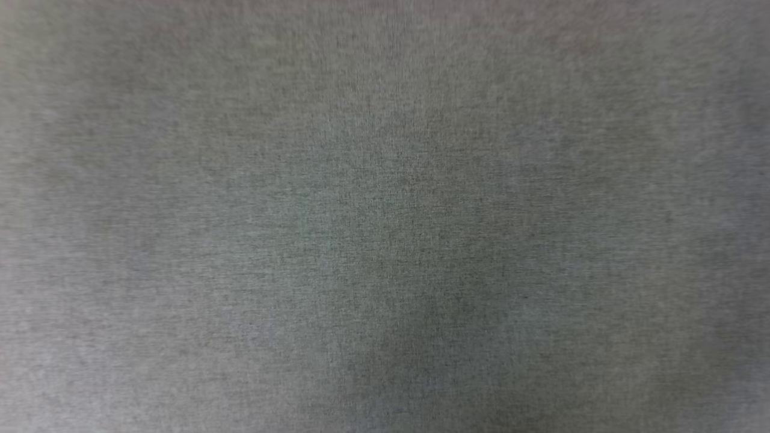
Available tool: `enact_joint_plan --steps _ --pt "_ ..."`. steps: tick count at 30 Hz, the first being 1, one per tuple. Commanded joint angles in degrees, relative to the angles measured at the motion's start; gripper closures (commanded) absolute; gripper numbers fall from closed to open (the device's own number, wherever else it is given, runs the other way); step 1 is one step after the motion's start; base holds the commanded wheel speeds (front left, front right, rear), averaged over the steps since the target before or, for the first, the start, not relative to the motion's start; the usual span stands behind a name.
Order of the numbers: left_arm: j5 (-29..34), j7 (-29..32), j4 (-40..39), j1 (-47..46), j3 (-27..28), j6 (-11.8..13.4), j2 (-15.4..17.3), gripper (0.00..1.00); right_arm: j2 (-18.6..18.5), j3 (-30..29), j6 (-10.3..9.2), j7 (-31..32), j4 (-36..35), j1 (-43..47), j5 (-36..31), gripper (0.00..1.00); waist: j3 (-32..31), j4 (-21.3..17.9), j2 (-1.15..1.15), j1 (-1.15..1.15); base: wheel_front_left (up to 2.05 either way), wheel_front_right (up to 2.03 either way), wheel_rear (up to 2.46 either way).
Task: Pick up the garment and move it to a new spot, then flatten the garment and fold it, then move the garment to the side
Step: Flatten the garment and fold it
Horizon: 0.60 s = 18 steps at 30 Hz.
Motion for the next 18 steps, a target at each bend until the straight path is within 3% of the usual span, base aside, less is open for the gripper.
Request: enact_joint_plan --steps 1,9,18 --pt "0.2 -0.4 0.7 -0.4 -0.3 -0.1 -0.1 1.0 0.3 0.4 -0.04 -0.8 1.1 -0.6 0.5 1.0 2.7 -0.1 0.0 -0.01 0.0 0.0 0.0" --pt "-0.2 -1.6 9.3 2.8 -2.6 -1.7 -2.5 1.0 2.0 5.8 -0.04 -3.6 11.6 -1.4 2.7 1.0 5.3 0.2 0.0 -0.01 0.0 0.0 0.0" --pt "-3.0 -5.9 21.4 11.8 -3.5 -4.4 -7.4 1.0 3.5 12.8 -0.03 -5.3 21.6 6.3 5.3 1.0 -0.8 0.9 0.0 -0.01 0.0 0.0 0.0"
